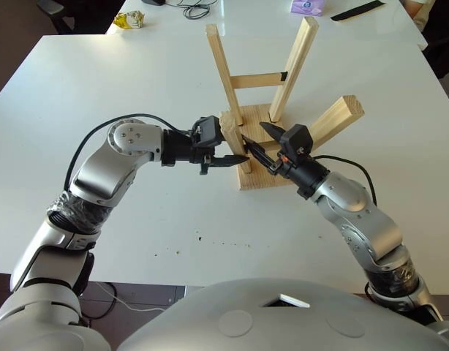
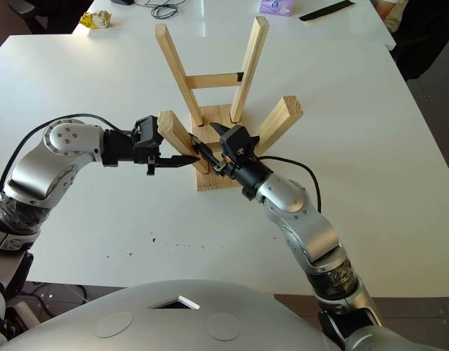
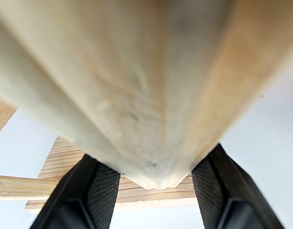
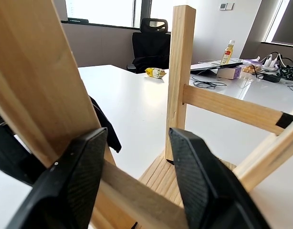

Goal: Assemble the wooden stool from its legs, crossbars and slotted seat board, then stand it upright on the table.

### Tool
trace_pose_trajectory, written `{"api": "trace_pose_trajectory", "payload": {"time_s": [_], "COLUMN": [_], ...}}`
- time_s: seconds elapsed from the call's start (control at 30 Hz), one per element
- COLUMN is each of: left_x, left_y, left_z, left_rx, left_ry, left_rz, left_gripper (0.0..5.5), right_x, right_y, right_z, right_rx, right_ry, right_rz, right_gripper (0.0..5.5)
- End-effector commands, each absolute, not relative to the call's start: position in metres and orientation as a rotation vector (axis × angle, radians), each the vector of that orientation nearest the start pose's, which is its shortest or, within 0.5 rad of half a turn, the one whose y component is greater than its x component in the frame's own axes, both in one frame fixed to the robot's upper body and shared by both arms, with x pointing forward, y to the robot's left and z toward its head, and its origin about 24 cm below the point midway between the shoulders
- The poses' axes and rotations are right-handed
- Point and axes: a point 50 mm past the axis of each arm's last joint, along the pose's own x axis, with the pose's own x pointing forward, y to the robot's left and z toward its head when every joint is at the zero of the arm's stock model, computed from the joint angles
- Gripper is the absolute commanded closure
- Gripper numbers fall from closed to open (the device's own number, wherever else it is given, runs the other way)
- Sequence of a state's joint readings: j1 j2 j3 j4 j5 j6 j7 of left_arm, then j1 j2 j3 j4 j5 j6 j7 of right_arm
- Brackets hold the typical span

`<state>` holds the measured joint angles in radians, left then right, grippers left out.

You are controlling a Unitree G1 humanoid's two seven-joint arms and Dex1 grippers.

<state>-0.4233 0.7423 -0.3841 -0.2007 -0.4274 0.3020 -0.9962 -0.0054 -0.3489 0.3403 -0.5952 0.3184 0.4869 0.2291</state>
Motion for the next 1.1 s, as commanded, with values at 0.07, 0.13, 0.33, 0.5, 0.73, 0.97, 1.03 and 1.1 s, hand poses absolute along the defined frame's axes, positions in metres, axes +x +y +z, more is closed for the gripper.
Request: {"api": "trace_pose_trajectory", "payload": {"time_s": [0.07, 0.13, 0.33, 0.5, 0.73, 0.97, 1.03, 1.1], "left_x": [0.259, 0.258, 0.259, 0.262, 0.266, 0.266, 0.266, 0.265], "left_y": [0.157, 0.159, 0.160, 0.160, 0.160, 0.168, 0.173, 0.179], "left_z": [0.100, 0.096, 0.087, 0.083, 0.083, 0.062, 0.057, 0.056], "left_rx": [0.586, 0.578, 0.558, 0.546, 0.543, 0.555, 0.575, 0.563], "left_ry": [0.403, 0.419, 0.439, 0.437, 0.441, 0.526, 0.517, 0.509], "left_rz": [-1.310, -1.294, -1.249, -1.200, -1.165, -1.118, -1.108, -1.108], "left_gripper": [3.43, 3.43, 3.43, 3.43, 3.08, 1.99, 1.70, 1.40], "right_x": [0.209, 0.210, 0.213, 0.213, 0.215, 0.216, 0.215, 0.216], "right_y": [-0.102, -0.103, -0.092, -0.086, -0.093, -0.093, -0.096, -0.100], "right_z": [0.161, 0.186, 0.239, 0.248, 0.249, 0.244, 0.244, 0.243], "right_rx": [0.085, 0.121, 0.145, 0.121, 0.086, 0.080, 0.076, 0.066], "right_ry": [-0.101, -0.194, -0.369, -0.380, -0.366, -0.348, -0.348, -0.347], "right_rz": [0.725, 0.744, 0.822, 0.875, 0.860, 0.866, 0.855, 0.839], "right_gripper": [3.12, 3.12, 3.12, 3.12, 3.15, 3.15, 3.15, 3.15]}}
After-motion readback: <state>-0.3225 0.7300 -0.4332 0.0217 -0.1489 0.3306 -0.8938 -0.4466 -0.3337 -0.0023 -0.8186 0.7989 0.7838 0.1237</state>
